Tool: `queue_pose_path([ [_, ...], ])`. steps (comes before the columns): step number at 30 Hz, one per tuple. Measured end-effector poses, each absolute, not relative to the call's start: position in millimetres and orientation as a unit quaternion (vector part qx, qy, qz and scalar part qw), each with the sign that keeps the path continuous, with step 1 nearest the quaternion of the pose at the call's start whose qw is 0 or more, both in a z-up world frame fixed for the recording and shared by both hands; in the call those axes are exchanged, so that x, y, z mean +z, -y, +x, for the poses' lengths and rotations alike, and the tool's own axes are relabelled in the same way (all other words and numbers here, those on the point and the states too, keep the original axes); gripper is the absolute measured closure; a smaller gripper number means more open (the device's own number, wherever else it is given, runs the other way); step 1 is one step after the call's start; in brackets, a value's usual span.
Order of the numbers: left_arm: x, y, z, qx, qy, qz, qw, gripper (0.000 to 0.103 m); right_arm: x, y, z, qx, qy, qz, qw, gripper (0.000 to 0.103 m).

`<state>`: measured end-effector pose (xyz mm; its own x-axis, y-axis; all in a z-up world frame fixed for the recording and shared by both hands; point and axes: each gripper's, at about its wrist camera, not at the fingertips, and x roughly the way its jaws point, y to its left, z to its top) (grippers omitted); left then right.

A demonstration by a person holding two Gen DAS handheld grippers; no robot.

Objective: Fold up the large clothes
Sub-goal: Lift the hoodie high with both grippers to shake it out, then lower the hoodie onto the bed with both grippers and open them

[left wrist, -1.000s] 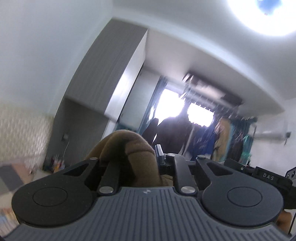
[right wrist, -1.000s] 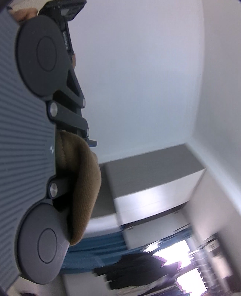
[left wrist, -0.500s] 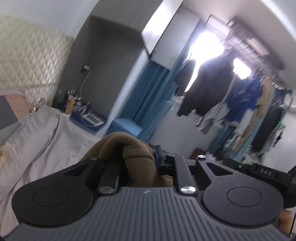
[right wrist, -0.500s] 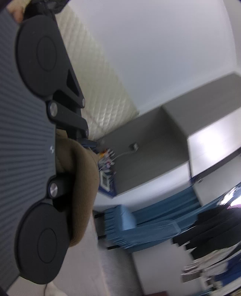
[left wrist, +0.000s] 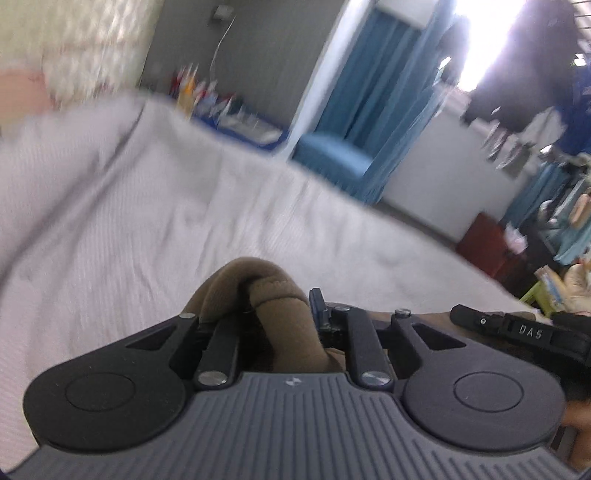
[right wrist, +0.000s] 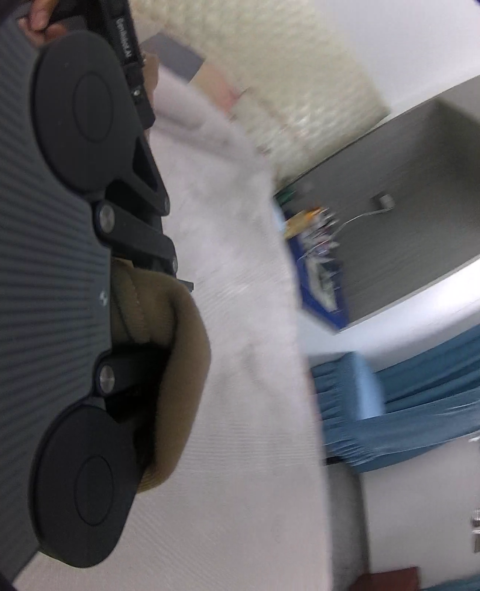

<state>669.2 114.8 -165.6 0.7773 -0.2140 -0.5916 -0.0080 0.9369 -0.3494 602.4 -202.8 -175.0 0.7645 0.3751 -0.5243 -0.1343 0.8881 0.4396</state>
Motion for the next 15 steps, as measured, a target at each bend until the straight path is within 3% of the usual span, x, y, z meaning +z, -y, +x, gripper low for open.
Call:
queue_pose_path([
  [6, -225, -133, 703, -0.035, -0.368, -0.181, 0.912, 0.084, -222, 182, 624, 0.13, -0.348, 0.169, 0.913, 0.09],
  [13, -225, -133, 704, -0.036, -0.379, -0.161, 0.911, 0.084, -224, 180, 626, 0.129, -0.351, 0.17, 0.912, 0.089],
  [14, -216, -130, 697, -0.043, -0.379, -0.16, 0.91, 0.082, -219, 180, 622, 0.129, -0.35, 0.172, 0.912, 0.089],
  [15, -211, -130, 693, -0.053, -0.379, -0.161, 0.91, 0.073, -214, 181, 620, 0.128, -0.352, 0.174, 0.911, 0.086],
])
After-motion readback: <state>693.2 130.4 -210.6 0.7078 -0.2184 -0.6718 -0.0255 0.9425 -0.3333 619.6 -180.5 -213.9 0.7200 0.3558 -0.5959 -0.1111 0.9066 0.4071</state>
